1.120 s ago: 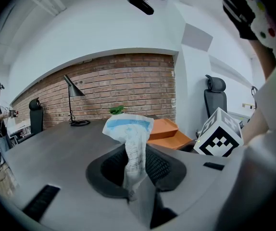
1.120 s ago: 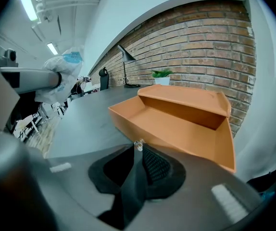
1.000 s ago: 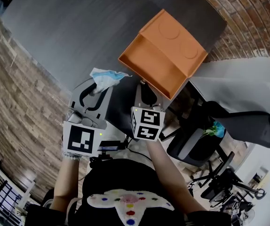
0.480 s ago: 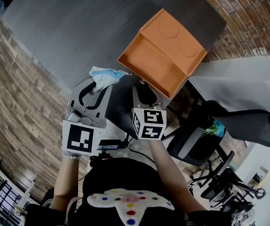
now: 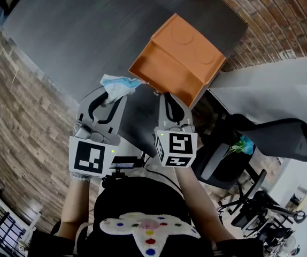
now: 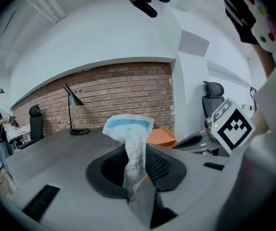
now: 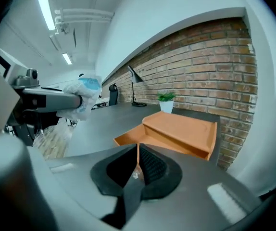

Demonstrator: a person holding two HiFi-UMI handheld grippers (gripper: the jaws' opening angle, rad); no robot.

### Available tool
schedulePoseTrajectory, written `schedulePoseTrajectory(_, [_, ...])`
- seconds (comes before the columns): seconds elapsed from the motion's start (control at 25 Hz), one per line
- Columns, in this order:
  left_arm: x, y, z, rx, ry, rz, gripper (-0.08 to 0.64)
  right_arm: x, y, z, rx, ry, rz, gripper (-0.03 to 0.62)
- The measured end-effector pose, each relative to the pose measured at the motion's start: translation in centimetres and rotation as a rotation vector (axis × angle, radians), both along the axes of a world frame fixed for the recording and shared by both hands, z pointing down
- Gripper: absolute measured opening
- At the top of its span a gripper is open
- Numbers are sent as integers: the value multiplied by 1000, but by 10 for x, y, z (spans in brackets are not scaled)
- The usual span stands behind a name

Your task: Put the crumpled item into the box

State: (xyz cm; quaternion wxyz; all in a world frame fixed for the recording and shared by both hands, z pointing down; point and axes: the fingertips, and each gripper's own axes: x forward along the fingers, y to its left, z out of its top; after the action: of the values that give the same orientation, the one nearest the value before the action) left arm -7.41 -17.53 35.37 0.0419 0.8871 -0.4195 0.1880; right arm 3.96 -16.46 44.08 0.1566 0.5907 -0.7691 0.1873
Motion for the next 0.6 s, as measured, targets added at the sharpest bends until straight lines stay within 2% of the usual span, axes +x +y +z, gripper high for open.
schedulePoseTrajectory(0.08, [4, -1, -9, 15, 8, 3, 81, 11, -3, -18, 43, 2, 18, 9])
schedulePoseTrajectory(0.6, [19, 13, -65, 106, 27, 37, 81, 59, 11, -108, 214, 1, 99, 9])
